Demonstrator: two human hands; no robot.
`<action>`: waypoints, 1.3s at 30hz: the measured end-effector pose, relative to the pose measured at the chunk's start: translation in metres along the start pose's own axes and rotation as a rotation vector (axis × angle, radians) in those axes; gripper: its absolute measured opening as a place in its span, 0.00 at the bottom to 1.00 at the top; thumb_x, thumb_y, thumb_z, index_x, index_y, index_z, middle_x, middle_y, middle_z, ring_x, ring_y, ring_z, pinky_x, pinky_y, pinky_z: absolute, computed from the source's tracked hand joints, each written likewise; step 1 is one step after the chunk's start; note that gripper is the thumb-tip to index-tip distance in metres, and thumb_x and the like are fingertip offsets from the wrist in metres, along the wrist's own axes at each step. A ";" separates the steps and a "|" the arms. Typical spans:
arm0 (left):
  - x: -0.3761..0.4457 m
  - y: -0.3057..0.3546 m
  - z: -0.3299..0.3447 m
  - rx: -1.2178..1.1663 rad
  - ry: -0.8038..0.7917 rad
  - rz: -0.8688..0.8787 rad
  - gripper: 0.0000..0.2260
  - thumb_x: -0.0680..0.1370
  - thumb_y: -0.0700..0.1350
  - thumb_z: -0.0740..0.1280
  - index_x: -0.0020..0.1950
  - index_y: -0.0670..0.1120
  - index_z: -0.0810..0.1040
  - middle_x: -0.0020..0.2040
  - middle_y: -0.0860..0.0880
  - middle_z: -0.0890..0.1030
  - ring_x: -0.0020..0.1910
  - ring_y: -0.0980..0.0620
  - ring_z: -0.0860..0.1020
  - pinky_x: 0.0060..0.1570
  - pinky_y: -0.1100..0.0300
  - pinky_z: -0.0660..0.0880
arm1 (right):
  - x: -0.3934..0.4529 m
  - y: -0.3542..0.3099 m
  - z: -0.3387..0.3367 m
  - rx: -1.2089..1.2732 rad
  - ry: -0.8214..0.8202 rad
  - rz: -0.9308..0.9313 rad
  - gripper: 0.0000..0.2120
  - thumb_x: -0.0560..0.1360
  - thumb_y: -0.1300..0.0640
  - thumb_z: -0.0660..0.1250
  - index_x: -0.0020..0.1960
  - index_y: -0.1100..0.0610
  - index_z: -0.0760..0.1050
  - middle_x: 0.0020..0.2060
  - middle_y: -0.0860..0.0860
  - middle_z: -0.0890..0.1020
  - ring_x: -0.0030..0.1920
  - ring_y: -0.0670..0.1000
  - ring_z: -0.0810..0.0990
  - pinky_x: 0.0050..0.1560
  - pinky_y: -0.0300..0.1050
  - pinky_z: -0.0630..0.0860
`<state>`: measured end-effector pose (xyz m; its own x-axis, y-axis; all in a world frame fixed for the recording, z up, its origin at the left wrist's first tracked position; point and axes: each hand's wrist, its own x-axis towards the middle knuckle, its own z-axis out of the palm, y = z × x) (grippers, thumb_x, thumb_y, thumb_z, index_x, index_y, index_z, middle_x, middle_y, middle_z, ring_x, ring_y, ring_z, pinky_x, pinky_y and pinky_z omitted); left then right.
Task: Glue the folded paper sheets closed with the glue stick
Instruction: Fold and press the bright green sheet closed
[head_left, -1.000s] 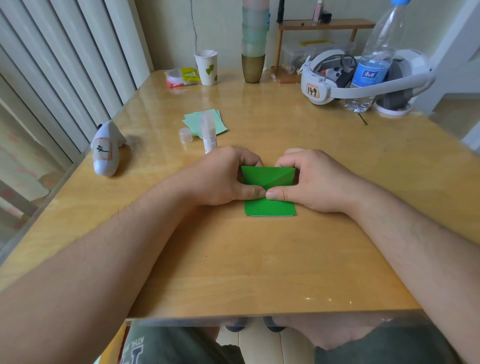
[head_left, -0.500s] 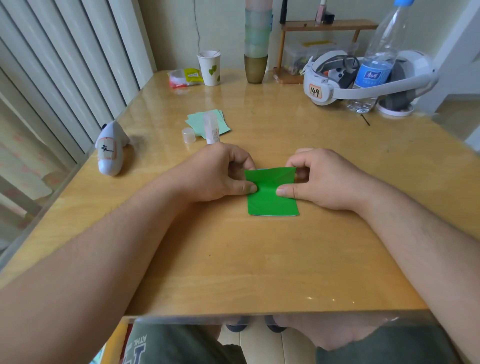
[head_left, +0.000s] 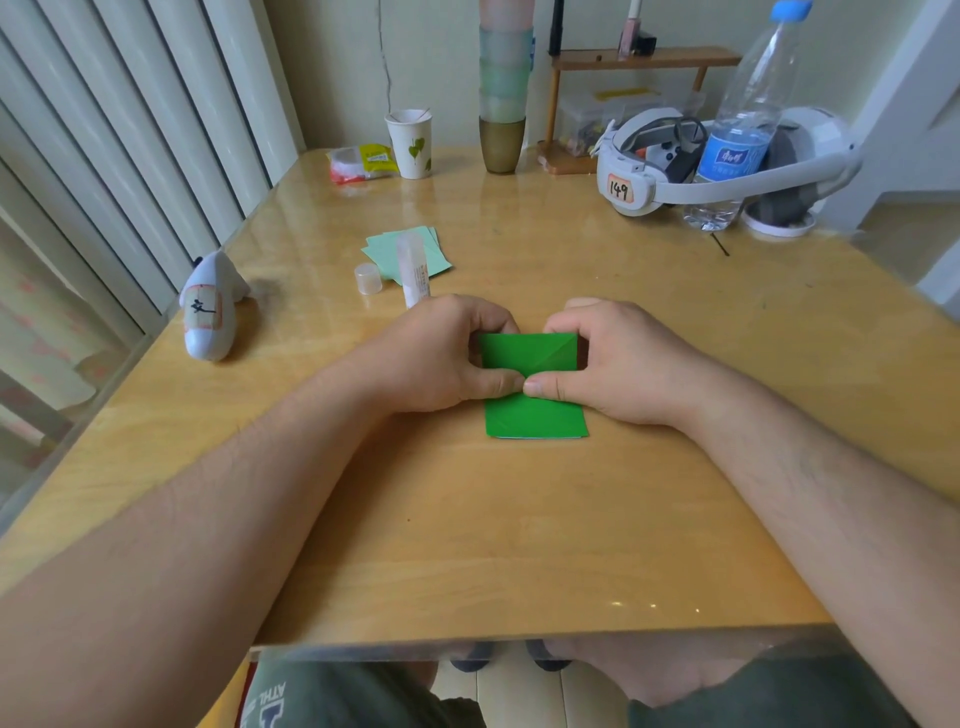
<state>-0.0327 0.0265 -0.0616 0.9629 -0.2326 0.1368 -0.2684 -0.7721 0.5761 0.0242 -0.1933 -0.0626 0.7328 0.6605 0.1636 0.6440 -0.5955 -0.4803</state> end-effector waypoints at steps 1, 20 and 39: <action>0.000 0.000 0.000 -0.001 0.000 0.001 0.07 0.74 0.50 0.79 0.48 0.53 0.83 0.44 0.53 0.82 0.42 0.54 0.79 0.43 0.58 0.77 | 0.000 0.000 0.000 0.000 0.000 -0.001 0.14 0.70 0.41 0.78 0.40 0.45 0.76 0.41 0.47 0.75 0.41 0.47 0.74 0.41 0.47 0.70; -0.008 -0.008 -0.012 -0.035 -0.021 -0.039 0.07 0.75 0.47 0.79 0.46 0.56 0.83 0.43 0.43 0.81 0.37 0.52 0.75 0.41 0.58 0.75 | -0.006 0.011 -0.009 0.061 -0.016 0.062 0.11 0.70 0.47 0.81 0.40 0.46 0.80 0.39 0.46 0.74 0.39 0.46 0.72 0.43 0.46 0.72; 0.003 0.001 0.001 0.113 0.081 -0.025 0.07 0.73 0.54 0.79 0.47 0.56 0.83 0.41 0.49 0.81 0.39 0.52 0.77 0.41 0.56 0.75 | 0.004 0.004 0.003 0.035 0.045 0.020 0.13 0.69 0.44 0.81 0.40 0.48 0.78 0.40 0.46 0.77 0.41 0.46 0.75 0.44 0.46 0.73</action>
<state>-0.0300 0.0242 -0.0612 0.9673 -0.1669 0.1909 -0.2409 -0.8397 0.4867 0.0288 -0.1914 -0.0667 0.7551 0.6269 0.1919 0.6216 -0.5916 -0.5135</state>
